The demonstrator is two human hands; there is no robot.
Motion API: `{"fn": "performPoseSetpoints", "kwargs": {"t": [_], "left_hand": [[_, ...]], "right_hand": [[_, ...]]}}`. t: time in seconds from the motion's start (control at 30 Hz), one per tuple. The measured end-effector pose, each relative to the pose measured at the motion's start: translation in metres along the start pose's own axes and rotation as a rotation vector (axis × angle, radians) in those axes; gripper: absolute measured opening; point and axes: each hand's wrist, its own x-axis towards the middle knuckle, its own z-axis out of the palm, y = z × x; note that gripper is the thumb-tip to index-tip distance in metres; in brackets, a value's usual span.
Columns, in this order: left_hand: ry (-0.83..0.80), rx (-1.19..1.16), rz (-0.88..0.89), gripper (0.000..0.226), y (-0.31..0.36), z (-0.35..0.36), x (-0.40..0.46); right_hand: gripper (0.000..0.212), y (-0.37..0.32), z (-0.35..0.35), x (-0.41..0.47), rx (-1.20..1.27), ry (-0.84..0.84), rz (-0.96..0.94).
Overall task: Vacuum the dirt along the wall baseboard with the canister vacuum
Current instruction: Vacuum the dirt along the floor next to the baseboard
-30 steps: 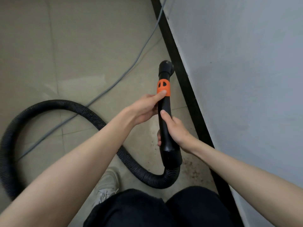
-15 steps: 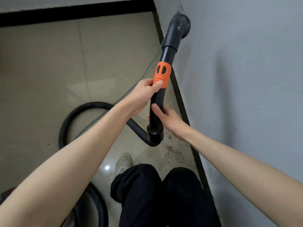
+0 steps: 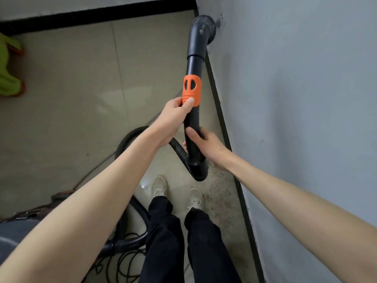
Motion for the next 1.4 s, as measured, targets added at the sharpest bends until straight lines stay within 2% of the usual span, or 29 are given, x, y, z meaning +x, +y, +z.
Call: {"fn": "performPoseSetpoints", "kwargs": {"t": [0.4,0.67,0.9,1.03,1.17,1.33,1.4], "left_hand": [[-0.086,0.065,0.066,0.028,-0.047,-0.010,-0.080],[-0.118,0.038,0.064,0.031,-0.094,-0.016,-0.122],[-0.061,0.021,-0.018,0.026,-0.146,-0.006,-0.136],[0.037,0.082,-0.025,0.025,-0.188,0.009,-0.134],[0.080,0.070,-0.018,0.030,-0.238,0.037,-0.128],[0.161,-0.007,-0.007,0.030,-0.283,0.070,-0.113],[0.138,-0.051,0.028,0.030,-0.289,0.076,-0.110]], "right_hand": [[0.026,0.035,0.056,-0.083,0.085,0.095,-0.025],[0.038,0.077,0.095,-0.123,0.115,0.141,-0.016],[0.034,0.124,0.111,-0.131,0.137,0.082,0.058],[0.028,0.164,0.117,-0.129,0.223,0.049,0.076],[0.027,0.220,0.116,-0.122,0.233,0.085,0.087],[0.019,0.285,0.102,-0.106,0.040,0.150,0.037],[0.015,0.300,0.097,-0.101,0.001,0.195,-0.007]]}}
